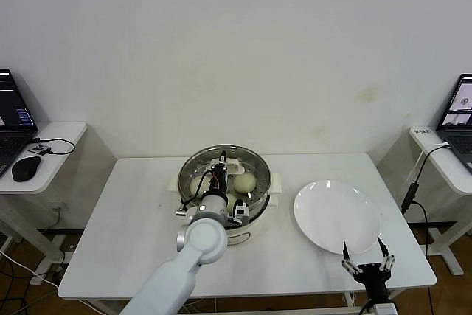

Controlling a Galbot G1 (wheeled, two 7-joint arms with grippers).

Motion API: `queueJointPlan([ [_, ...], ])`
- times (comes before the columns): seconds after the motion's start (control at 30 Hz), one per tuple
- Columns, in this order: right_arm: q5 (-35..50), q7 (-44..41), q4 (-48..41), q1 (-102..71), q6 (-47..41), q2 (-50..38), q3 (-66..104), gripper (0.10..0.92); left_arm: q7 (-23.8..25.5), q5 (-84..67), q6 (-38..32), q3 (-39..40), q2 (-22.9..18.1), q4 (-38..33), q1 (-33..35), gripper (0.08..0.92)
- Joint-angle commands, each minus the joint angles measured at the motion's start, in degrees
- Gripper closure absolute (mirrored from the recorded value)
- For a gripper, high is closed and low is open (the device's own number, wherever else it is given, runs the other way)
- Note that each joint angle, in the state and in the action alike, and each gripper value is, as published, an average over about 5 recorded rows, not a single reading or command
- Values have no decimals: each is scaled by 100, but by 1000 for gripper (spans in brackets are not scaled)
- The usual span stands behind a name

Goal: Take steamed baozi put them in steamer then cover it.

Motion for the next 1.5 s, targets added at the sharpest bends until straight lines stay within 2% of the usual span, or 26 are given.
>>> queueJointPlan([
  [0.03,-12,-2,-2,-6,6,-9,6,202,-46,-6,0,-10,-56,132,2,864],
  [0.47,-35,-16,-16,-9,6,-33,-28,203,-267,-169,19,-109,-134,129,124,864],
  [0.57,-44,-17,-19,-8,6,-38,-39,203,-332,-213,28,-133,-133,71,168,834],
  [0.87,-79,-19,-7,-25,11,-56,-59,203,-434,-307,54,-253,-31,-534,493,582],
  [1.13,-61,-18,13,-69,27,-103,-60,203,-663,-784,58,-537,293,-1686,1449,348],
  [1.33,40,-31,36,-127,57,-221,-62,203,-1312,-2162,-2,-1178,506,-2820,2517,200],
  [1.43,127,-46,49,-123,63,-254,-101,203,-2125,-3771,-317,-1874,584,-3072,3181,180],
  [1.5,171,-51,54,-112,76,-262,-142,202,-2819,-5289,-810,-2429,583,-3037,3620,178],
])
